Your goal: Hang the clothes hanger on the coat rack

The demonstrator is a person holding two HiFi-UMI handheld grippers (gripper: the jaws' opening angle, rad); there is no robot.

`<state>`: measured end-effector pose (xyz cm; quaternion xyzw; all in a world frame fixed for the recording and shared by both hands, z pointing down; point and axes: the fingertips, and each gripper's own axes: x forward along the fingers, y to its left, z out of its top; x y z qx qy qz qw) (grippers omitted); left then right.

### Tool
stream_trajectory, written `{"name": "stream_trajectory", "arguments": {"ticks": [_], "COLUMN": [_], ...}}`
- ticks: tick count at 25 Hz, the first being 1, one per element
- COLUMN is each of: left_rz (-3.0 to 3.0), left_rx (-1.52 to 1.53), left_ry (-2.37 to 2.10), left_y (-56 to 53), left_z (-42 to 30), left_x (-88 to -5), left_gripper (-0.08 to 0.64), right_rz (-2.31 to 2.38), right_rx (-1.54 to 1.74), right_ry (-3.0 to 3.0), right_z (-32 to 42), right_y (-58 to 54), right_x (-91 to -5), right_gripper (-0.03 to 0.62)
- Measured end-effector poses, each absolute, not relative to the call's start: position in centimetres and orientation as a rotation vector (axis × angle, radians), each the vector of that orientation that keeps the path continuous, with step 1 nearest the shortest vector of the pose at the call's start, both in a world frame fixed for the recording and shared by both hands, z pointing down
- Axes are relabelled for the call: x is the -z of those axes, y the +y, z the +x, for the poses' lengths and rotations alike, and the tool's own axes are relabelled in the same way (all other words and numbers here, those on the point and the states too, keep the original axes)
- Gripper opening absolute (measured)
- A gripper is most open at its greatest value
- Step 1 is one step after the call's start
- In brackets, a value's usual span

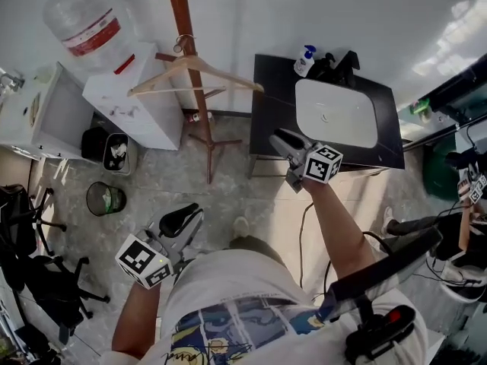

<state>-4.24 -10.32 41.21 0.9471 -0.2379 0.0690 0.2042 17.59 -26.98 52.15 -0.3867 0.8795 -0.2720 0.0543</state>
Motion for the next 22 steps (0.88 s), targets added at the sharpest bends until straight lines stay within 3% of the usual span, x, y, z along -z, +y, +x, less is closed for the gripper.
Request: {"name": "stream_trajectory", "arguments": {"ticks": [17, 22], "left_rz": [2.693, 2.728], "left_rx": [-0.156, -0.221], "left_ry": [-0.535, -0.546], "left_y": [-2.0, 1.0], "left_z": [-12.9, -15.2], "left_x": [-41.2, -42.2], "left_gripper": [0.049, 0.049], "right_rz": [-1.3, -1.358], "right_rx": [0.635, 0.576], "right_ry": [2.918, 2.948], "right_z": [3.2, -0.7], "right_y": [-10.4, -5.1], "right_x": [-47.3, -45.9], "right_gripper": [0.121, 0.031]}}
